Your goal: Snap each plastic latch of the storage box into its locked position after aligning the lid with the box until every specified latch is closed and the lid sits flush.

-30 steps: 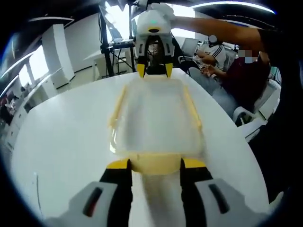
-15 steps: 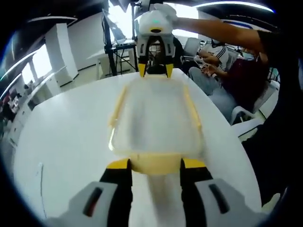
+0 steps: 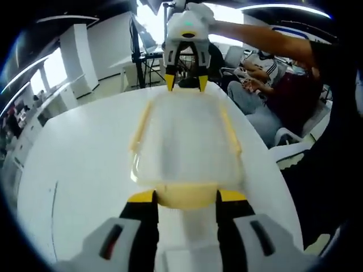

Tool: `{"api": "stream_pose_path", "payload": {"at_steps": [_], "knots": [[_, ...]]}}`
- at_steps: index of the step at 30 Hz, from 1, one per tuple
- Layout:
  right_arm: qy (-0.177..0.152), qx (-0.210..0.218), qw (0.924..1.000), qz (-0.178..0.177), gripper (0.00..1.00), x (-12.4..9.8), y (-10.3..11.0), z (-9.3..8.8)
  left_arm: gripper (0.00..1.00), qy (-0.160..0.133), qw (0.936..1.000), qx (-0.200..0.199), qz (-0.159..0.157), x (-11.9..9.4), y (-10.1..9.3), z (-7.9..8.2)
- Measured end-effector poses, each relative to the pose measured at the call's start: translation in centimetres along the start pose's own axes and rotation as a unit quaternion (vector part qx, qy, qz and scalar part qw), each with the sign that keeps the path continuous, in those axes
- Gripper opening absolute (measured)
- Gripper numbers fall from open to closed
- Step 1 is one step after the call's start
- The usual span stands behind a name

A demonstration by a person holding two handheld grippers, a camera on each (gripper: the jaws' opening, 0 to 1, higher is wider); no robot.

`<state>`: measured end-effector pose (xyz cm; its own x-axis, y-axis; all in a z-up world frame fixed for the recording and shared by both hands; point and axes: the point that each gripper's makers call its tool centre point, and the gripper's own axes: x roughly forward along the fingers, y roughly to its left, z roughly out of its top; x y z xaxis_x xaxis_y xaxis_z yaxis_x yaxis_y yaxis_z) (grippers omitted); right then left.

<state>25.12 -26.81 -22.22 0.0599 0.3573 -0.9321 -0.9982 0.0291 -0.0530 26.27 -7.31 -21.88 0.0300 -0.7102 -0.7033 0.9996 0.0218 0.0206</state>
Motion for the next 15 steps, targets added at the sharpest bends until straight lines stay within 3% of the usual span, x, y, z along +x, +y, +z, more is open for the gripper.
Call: {"api": "stream_pose_path", "payload": {"at_steps": [15], "knots": [[-0.003,-0.019,0.9998,0.004,0.37,1.4,-0.2,4.7,0.37,0.014,0.9997,-0.008,0.019,-3.8,-0.4,-3.1]]}}
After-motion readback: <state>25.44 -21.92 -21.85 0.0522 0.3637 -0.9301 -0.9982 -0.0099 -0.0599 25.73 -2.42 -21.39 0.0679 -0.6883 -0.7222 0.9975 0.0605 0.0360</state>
